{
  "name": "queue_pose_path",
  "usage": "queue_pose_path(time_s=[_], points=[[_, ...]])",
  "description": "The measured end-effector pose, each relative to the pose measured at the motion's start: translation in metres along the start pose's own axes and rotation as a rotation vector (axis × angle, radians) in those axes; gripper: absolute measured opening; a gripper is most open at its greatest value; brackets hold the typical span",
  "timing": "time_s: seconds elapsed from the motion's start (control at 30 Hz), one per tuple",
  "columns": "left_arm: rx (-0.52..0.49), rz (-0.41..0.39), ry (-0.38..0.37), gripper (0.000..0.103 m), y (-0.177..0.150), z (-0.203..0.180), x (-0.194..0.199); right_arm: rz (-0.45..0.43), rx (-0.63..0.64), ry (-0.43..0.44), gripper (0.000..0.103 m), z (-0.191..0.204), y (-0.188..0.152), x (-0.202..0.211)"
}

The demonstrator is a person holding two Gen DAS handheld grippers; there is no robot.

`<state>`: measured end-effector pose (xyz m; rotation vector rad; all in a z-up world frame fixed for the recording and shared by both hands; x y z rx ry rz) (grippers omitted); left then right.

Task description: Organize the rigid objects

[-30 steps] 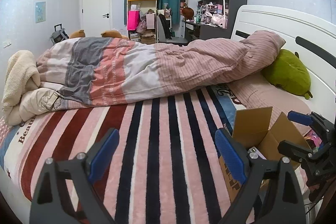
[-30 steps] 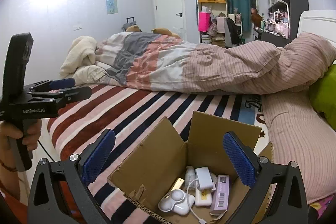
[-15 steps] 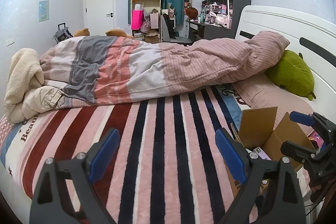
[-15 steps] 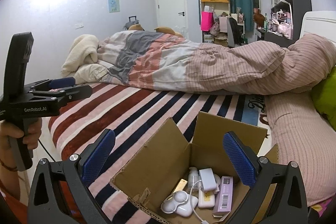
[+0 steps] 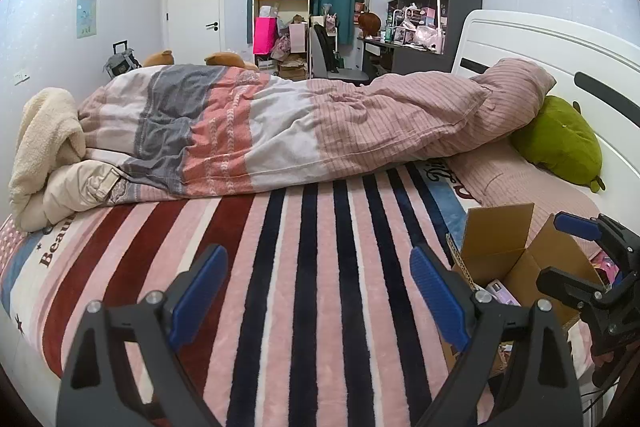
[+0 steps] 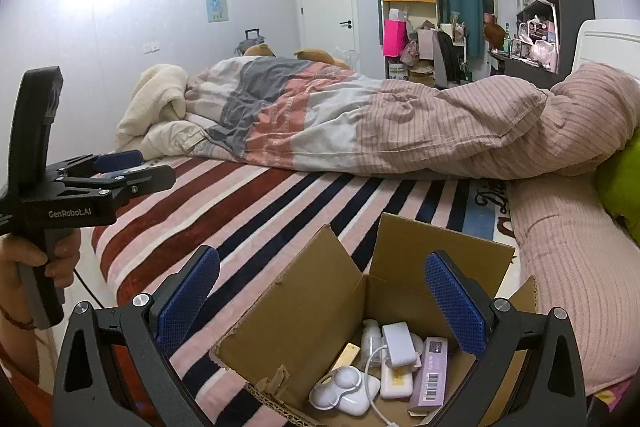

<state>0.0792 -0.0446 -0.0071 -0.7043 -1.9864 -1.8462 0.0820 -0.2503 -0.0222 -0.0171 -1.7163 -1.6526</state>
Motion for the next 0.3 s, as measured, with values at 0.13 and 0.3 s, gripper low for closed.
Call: queue_pose_path(time_s=[0.13,0.3], points=[[0.0,0.002,0.001,0.091,0.0,0.0003,0.0,0.0,0.0,0.001,0.103,0.0001,0.0,0.0],[0.0,0.001,0.0,0.091,0.0002,0.001,-0.0006,0.001,0.0,0.001,0.103,0.0002,0.0001,0.0001]])
Point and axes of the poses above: each gripper's, at about its wrist camera, not at the fingertips, and x roughly against the way its jaws point, z to its left, y to its top, the point moved 8 cm from there along -x, roughly the way its jaws point, and after that the axes turned 6 degrees about -y, right-handed, at the moved point
